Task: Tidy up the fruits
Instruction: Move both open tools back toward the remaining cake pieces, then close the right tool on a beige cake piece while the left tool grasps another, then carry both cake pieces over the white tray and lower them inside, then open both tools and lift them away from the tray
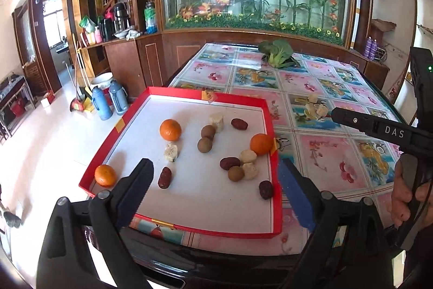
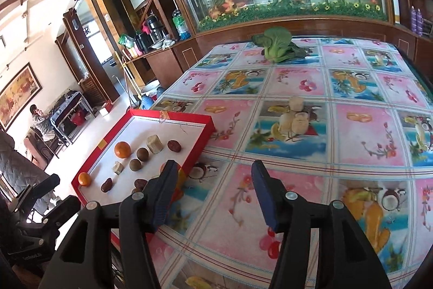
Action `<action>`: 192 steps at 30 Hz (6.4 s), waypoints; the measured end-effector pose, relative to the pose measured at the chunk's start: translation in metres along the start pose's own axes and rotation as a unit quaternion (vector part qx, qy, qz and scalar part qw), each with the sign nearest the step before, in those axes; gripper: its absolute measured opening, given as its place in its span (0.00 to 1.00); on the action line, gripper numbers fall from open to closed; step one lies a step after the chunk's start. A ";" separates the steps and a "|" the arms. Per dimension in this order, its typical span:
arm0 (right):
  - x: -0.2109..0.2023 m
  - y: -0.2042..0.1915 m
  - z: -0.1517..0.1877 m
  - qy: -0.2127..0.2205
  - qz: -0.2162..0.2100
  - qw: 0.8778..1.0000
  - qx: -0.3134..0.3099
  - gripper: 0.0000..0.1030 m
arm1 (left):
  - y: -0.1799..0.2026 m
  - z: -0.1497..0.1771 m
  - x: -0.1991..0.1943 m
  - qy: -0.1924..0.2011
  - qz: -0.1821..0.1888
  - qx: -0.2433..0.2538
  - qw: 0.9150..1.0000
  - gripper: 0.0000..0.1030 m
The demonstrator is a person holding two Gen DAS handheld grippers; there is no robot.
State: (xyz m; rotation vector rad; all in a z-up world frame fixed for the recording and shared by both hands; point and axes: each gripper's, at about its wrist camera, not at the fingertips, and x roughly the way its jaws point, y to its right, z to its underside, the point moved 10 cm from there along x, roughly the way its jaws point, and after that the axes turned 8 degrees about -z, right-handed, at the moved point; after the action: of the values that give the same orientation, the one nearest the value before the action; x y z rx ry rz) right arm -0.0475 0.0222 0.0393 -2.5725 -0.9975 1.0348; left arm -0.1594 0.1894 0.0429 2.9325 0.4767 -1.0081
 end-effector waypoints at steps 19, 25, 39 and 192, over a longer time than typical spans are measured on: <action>0.000 0.076 -0.002 0.003 0.059 0.998 0.038 0.58 | 0.043 -0.025 0.013 0.011 0.002 0.042 0.999 0.99; 0.028 0.099 -0.016 -0.023 0.091 0.995 0.025 0.58 | 0.051 -0.032 0.040 -0.007 0.017 0.046 0.999 0.99; 0.102 0.140 -0.033 -0.068 0.166 0.984 0.012 0.38 | 0.059 -0.062 0.071 -0.020 0.031 0.047 0.998 0.99; 0.076 -0.087 -0.005 -0.001 -0.052 0.997 -0.063 0.48 | -0.050 0.002 0.059 -0.014 -0.045 -0.029 0.998 0.95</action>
State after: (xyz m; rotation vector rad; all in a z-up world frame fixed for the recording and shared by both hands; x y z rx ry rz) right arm -0.0491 0.1380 0.0367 -2.5856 -1.2212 0.9762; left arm -0.1309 0.2535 0.0108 2.8665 0.6301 -1.0242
